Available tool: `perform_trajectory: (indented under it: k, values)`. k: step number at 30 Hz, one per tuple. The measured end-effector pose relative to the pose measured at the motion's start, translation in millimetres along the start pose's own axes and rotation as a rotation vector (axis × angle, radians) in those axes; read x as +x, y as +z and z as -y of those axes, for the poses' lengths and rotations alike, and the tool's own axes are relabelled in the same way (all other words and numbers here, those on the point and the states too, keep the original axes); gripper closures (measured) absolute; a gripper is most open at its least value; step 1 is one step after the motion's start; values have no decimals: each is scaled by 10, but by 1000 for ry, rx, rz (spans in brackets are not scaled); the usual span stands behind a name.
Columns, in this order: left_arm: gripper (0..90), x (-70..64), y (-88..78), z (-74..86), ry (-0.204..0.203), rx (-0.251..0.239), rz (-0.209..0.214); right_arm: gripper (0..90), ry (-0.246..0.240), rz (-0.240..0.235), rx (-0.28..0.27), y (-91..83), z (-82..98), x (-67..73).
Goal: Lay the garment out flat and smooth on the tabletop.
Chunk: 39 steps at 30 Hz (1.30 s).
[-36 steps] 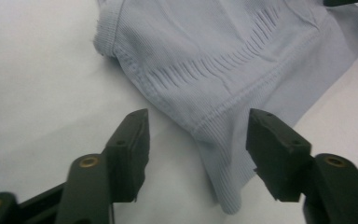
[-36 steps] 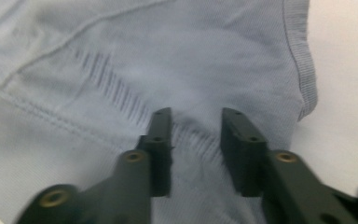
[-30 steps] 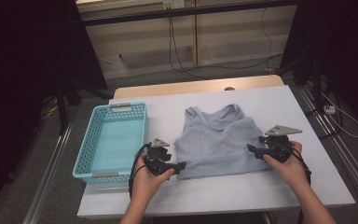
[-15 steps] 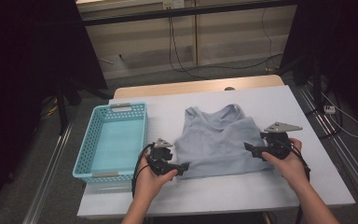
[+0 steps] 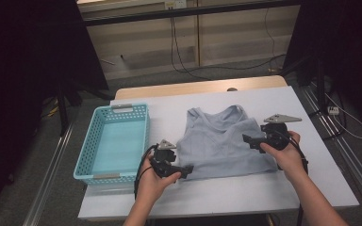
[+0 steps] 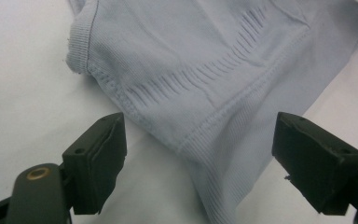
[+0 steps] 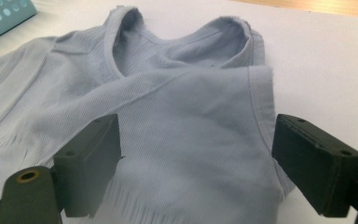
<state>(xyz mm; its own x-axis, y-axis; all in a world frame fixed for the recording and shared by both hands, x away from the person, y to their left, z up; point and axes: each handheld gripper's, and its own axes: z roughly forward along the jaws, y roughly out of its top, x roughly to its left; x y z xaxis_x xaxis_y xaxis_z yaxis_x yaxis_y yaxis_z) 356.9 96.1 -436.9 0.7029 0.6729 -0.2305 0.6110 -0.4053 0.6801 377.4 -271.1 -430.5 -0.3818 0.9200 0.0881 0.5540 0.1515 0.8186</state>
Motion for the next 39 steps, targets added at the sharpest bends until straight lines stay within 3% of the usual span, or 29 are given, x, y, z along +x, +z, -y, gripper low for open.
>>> perform_trajectory:
  k: [18,21,30,39]
  values:
    - [179,-37,-67,-34,18,-29,-2,172,17,93,-4,238,-357,-18]
    - [181,-36,-68,-37,12,-35,-3,231,19,109,6,337,-395,-30]
    - [181,-52,-67,-48,19,-44,-7,444,109,134,14,595,-508,-134]
    - [185,-46,-80,-59,20,-42,-2,614,101,147,48,753,-541,-120]
